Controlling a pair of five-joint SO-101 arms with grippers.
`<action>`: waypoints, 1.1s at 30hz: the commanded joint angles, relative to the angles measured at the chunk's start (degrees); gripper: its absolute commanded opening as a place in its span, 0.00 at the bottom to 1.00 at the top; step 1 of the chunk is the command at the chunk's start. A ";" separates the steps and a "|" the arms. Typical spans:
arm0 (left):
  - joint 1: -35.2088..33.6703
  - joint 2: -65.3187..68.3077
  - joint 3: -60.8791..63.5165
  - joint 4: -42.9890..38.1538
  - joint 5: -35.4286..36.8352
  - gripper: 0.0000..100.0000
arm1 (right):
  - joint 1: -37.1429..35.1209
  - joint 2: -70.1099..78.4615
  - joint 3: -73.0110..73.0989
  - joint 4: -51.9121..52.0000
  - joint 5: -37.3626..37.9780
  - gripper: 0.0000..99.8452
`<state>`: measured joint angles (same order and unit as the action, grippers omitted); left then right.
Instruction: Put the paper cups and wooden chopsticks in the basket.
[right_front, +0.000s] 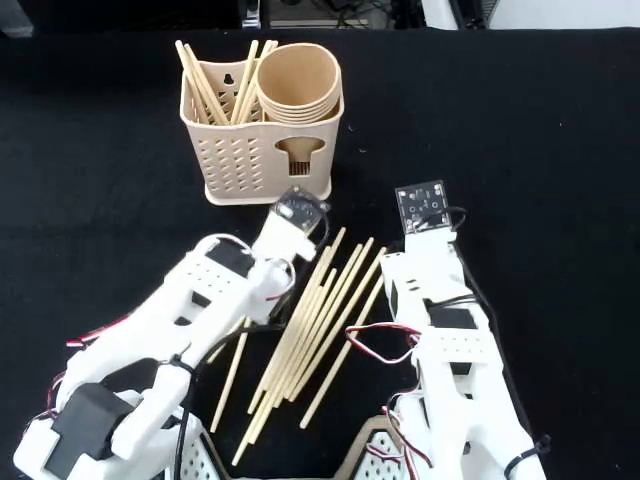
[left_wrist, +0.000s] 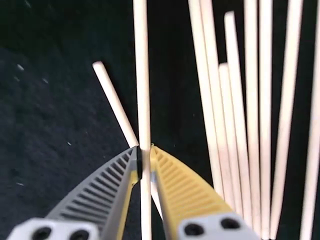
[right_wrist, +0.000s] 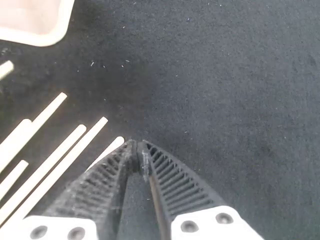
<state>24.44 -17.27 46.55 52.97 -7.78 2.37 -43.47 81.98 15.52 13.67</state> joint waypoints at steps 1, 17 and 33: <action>0.57 -1.49 -7.69 4.04 -0.26 0.03 | -0.35 -1.19 -0.22 -1.14 0.00 0.02; -2.86 -1.49 7.87 -3.16 3.25 0.03 | -0.44 -1.19 -0.22 -1.23 0.00 0.02; -7.25 -0.97 9.89 -3.60 2.81 0.20 | -0.53 -1.19 -0.22 -1.23 0.00 0.03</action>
<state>16.79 -17.71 56.40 49.89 -5.05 2.37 -43.47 81.98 15.52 13.67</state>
